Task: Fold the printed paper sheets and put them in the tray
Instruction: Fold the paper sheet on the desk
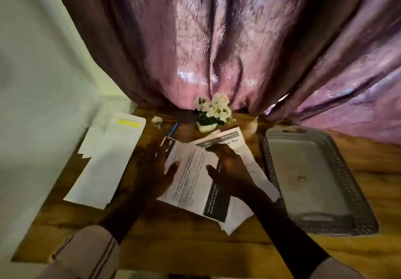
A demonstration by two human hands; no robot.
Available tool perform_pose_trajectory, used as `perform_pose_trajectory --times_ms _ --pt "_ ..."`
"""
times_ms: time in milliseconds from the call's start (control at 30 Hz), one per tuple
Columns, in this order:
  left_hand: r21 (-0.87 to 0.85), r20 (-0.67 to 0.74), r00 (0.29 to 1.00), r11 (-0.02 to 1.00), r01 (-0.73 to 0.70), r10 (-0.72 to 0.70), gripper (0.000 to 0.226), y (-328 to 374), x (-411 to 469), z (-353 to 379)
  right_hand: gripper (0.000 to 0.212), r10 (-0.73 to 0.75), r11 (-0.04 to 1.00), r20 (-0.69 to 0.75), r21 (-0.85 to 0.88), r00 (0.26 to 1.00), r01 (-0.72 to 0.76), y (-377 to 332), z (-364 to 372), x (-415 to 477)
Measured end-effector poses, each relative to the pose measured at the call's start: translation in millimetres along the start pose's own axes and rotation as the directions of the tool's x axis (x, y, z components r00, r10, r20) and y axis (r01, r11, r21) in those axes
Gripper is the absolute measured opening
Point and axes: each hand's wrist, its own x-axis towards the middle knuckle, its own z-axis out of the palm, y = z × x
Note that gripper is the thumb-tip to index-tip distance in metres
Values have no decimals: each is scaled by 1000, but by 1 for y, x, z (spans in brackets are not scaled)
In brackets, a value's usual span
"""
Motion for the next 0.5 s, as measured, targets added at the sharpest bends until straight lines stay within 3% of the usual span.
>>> perform_pose_trajectory --times_ms 67,167,267,500 --pt "70 77 993 994 81 -86 87 -19 3 23 63 -40 989 69 -142 997 50 11 19 15" --pt "172 141 989 985 26 -50 92 -47 12 51 70 11 965 181 -260 983 37 28 39 39" --pt "210 65 996 975 -74 61 79 -57 27 60 72 -101 941 214 -298 972 163 47 60 61" --pt "207 -154 976 971 -117 151 58 -69 25 64 78 -170 932 62 -315 983 181 65 86 62"
